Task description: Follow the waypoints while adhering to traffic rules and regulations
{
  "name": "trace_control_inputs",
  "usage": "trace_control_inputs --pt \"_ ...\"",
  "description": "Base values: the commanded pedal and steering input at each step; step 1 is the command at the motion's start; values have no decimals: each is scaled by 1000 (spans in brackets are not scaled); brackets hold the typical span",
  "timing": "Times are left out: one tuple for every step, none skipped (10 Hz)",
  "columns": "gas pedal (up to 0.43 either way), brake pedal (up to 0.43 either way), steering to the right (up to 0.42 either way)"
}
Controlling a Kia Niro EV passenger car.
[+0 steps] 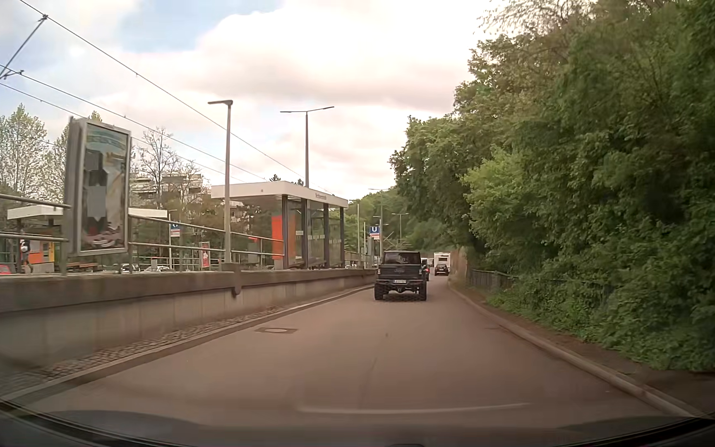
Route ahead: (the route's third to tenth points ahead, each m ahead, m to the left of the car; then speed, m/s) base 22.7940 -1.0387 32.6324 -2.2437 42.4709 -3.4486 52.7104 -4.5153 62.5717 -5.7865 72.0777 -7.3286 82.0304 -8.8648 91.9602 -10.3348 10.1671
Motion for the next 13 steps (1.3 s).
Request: trace_control_inputs --pt "110 0 36" --pt "98 0 36" --pt "98 0 33" --pt "98 0 32" --pt "87 0 32" --pt "87 0 30" --pt "87 0 30" --pt "79 0 30" --pt "67 0 30" --pt "59 0 29" --pt "47 0 28" --pt "0 0 24" --pt "0 0 20"
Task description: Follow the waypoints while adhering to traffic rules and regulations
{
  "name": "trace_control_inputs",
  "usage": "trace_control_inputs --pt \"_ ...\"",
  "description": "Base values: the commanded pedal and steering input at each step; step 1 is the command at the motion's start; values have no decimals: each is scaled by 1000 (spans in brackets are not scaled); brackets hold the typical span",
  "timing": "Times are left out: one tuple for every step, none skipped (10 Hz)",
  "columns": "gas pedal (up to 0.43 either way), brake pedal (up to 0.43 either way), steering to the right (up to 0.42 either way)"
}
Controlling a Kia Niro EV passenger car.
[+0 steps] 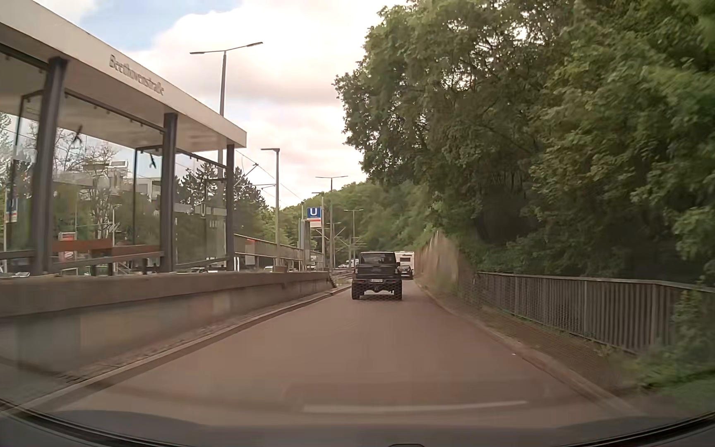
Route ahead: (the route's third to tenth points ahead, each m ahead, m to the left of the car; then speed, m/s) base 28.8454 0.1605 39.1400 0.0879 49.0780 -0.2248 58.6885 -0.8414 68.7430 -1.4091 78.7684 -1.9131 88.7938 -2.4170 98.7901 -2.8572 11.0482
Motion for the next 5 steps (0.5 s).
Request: trace_control_inputs --pt "0 0 17" --pt "0 0 17" --pt "0 0 17" --pt "0 0 17" --pt "0 0 17"
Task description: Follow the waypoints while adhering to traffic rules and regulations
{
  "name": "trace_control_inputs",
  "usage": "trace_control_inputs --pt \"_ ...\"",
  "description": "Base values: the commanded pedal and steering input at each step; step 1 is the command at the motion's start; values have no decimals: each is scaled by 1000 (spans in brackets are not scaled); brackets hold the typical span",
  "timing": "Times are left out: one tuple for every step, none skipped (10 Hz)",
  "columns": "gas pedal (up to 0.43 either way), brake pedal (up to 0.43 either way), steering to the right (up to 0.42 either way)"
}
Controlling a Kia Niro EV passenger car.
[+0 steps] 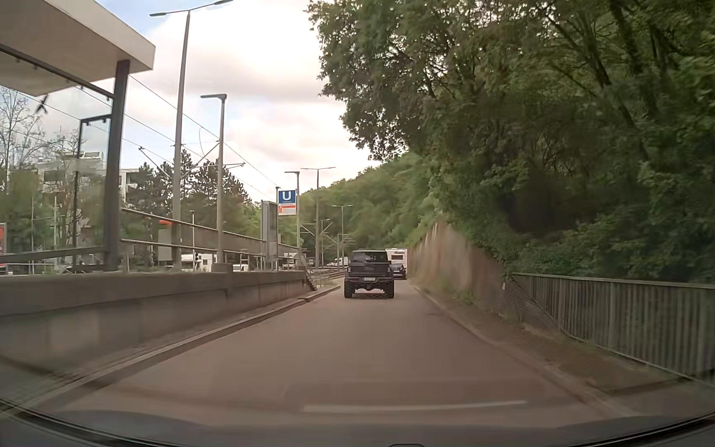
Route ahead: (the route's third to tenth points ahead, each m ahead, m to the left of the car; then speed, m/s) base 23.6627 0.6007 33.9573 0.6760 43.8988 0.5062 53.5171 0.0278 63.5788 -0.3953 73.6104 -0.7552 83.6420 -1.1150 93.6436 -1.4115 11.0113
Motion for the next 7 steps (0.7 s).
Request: trace_control_inputs --pt "0 0 15" --pt "0 0 14" --pt "0 0 9" --pt "39 0 2" --pt "59 0 -1" --pt "59 0 -1" --pt "59 0 -1"
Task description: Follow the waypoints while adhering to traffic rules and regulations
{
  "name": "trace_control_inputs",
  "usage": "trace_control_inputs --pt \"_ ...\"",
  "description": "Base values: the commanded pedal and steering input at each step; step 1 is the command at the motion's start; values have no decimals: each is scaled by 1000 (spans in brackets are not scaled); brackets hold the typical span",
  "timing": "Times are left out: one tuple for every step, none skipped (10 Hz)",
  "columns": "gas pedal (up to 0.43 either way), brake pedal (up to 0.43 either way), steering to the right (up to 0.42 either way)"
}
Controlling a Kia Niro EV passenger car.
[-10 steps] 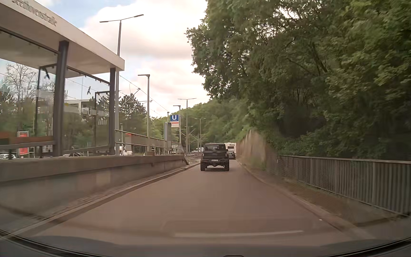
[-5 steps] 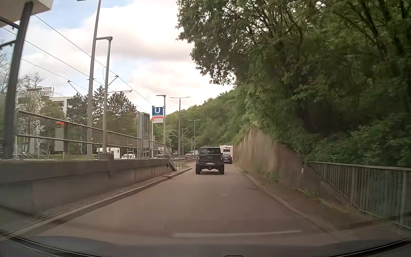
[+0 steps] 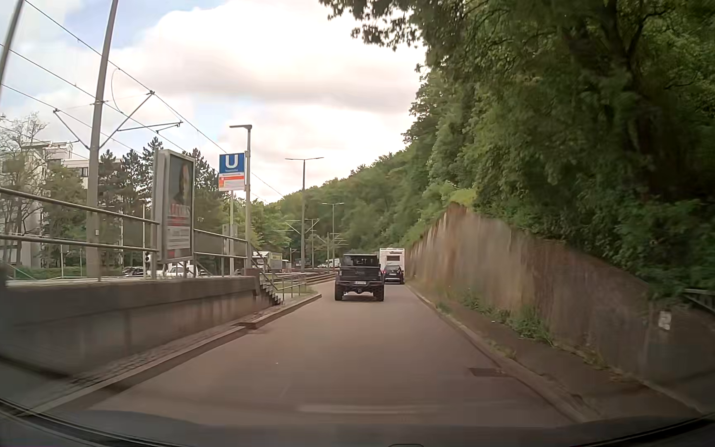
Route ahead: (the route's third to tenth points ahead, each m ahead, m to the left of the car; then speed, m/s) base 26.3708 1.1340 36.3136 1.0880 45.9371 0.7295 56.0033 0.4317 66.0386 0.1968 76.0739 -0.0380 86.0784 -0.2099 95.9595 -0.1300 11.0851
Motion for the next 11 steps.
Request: trace_control_inputs --pt "59 0 -2" --pt "59 0 -4" --pt "59 0 -2" --pt "59 0 -2" --pt "59 0 -3" --pt "59 0 -5" --pt "59 0 -9" --pt "59 0 -13" --pt "47 0 -18" --pt "47 0 -23" --pt "47 0 -24"
